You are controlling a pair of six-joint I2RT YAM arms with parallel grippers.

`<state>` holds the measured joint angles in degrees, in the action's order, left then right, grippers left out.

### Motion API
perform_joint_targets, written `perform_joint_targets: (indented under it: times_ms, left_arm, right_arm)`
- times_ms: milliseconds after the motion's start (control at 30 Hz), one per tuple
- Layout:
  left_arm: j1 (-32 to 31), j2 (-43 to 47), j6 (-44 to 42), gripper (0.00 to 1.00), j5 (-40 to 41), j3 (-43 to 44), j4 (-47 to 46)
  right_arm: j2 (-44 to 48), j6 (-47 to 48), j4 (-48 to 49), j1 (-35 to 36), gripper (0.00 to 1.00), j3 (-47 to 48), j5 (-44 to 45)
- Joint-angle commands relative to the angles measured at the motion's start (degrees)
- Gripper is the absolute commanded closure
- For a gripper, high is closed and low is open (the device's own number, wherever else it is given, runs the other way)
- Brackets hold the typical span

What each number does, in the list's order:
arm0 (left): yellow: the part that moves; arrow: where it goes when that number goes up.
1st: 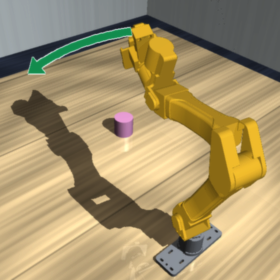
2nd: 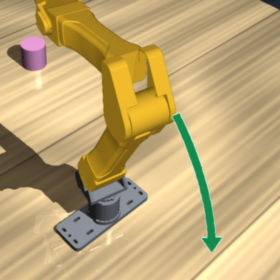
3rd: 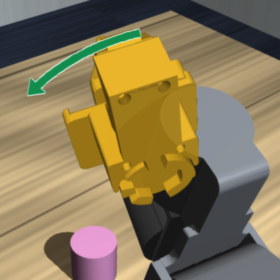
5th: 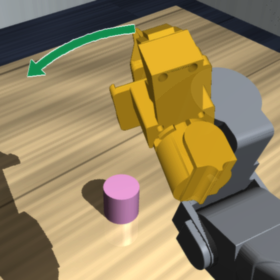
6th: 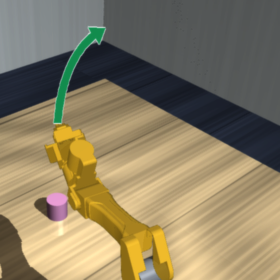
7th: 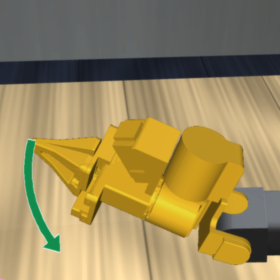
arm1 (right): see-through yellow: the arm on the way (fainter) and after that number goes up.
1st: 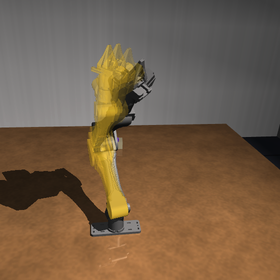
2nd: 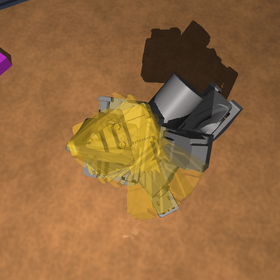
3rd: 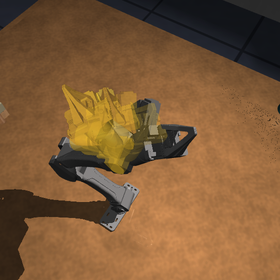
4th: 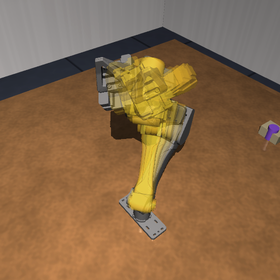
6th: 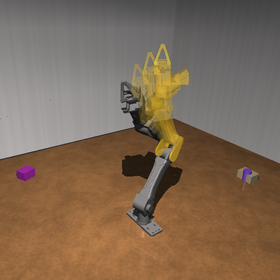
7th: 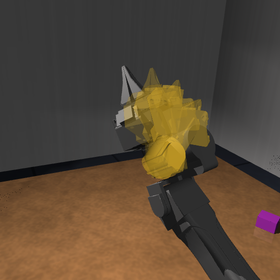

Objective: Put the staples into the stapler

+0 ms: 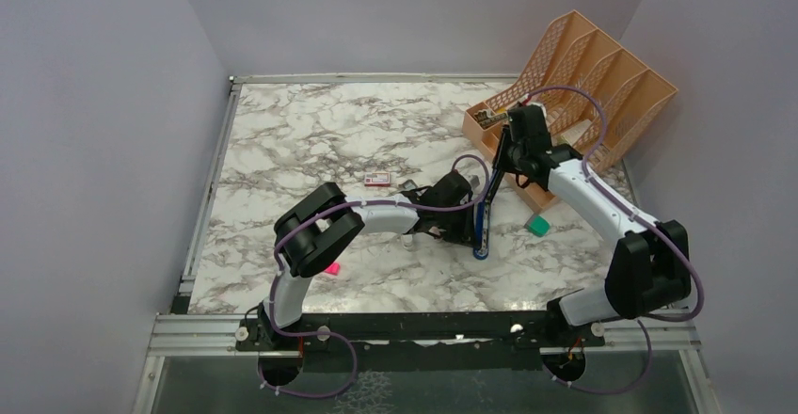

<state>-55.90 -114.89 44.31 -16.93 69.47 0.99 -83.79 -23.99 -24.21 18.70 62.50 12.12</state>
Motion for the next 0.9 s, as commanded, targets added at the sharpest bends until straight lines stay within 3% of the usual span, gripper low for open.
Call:
perform_joint_targets:
  times_ms: [0, 867]
  left_arm:
    - [-0.44, -2.25, -0.14, 0.88, 2.4, -0.04, 1.67]
    - [-0.44, -1.02, 2.18, 0.89, 4.6, -2.43, -0.68]
  right_arm:
    - [4.43, -2.7, -3.66, 1.06, 0.69, -2.36, -4.02]
    - [18.19, -11.49, -12.57, 10.87, 0.69, -16.68, -7.31]
